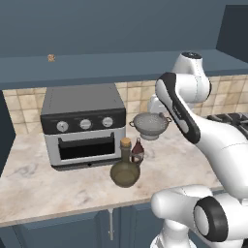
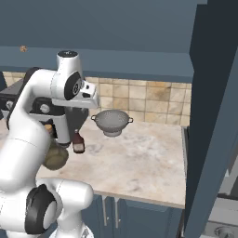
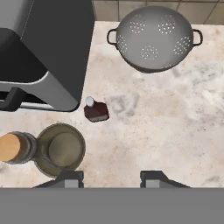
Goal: Pick the ketchup and oil and vinegar bottle from the counter and place them in the cabinet.
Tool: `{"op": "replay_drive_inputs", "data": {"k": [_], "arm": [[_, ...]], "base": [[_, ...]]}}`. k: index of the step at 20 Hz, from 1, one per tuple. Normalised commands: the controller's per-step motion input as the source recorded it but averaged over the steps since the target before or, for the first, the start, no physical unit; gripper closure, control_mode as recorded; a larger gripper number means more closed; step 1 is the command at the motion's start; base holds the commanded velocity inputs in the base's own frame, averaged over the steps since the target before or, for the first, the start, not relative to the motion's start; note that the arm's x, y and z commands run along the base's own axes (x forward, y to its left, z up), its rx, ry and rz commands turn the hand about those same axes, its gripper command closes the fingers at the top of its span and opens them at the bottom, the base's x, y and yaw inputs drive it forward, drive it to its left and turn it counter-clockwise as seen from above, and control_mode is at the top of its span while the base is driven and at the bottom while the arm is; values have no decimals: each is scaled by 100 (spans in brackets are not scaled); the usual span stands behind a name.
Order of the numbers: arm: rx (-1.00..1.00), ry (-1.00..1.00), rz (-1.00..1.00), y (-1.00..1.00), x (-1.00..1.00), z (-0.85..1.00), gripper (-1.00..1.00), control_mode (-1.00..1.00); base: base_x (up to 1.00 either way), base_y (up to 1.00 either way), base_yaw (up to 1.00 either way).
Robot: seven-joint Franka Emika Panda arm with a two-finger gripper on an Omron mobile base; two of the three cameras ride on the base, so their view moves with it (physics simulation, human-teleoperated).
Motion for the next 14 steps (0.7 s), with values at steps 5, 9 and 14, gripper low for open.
{"op": "replay_drive_inputs", "data": {"k": [5, 9, 14], "arm": [[1, -2, 2, -5, -29, -8, -100, -100], [2, -3, 13, -13, -54, -31, -100, -100], [8, -3, 17, -16, -55, -39, -100, -100]], "base": [[0, 0, 0], [0, 0, 0], [0, 0, 0]]}}
